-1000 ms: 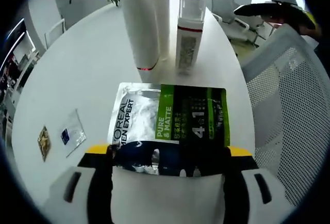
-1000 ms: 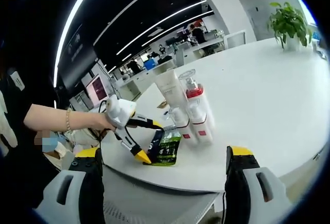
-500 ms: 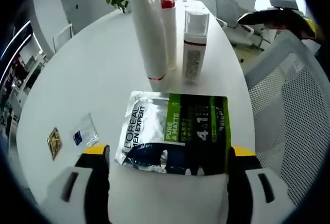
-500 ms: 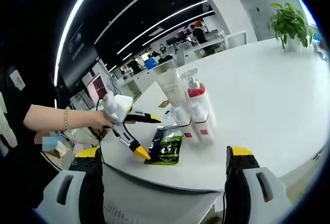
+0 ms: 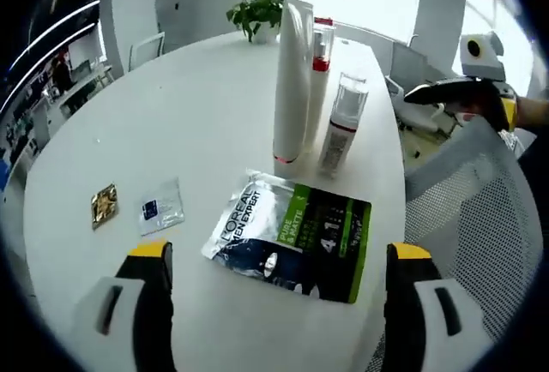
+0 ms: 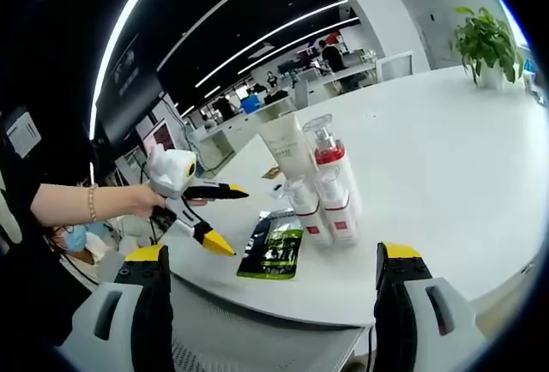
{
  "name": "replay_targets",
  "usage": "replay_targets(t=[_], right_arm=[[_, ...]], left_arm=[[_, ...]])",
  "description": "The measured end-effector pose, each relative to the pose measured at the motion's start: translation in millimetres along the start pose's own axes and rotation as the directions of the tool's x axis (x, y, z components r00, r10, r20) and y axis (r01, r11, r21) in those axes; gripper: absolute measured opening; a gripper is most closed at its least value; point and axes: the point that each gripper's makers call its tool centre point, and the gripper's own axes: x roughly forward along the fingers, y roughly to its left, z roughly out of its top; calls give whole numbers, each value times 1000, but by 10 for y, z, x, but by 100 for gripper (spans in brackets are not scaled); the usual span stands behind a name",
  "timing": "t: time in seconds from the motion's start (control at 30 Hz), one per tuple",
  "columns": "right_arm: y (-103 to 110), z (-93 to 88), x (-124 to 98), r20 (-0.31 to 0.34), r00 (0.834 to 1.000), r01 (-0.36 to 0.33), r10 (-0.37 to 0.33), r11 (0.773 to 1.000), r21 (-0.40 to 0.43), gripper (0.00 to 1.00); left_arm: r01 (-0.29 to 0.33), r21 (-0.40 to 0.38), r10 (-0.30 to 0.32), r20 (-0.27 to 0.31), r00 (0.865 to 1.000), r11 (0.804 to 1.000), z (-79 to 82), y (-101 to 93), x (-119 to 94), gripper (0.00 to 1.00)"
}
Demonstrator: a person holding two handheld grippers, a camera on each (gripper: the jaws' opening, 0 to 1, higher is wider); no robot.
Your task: Arrange the skincare products in the storage area until every visible bottle or jar stands upright without overlapping.
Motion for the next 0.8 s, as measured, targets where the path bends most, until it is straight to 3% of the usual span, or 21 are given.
replay_targets(t=[0.2, 0.3, 0.53, 0.73, 0.8], right_arm=[[-71, 62, 39, 0, 1000, 2, -2, 1000, -8, 100], [-105, 83, 60, -2, 1000, 0, 0, 1000, -15, 100], [-127, 94, 120, -18, 1000, -11, 10, 1000, -24, 100], [-115, 123, 231, -29, 999, -27, 27, 999, -28, 100], [-78, 119, 263, -32, 999, -37, 36, 999, -28, 100]], left_arm=[[-24, -94, 30, 69, 997, 995, -1, 53, -147, 99], [-25, -155, 48, 147, 988, 988, 82, -26, -271, 99], [-66, -241, 105, 152, 983, 968, -77, 67, -457, 99], [-65, -330, 153, 248, 957, 942, -9, 100, -699, 99], [-76, -345, 172, 257, 951, 935, -10, 86, -787, 99]])
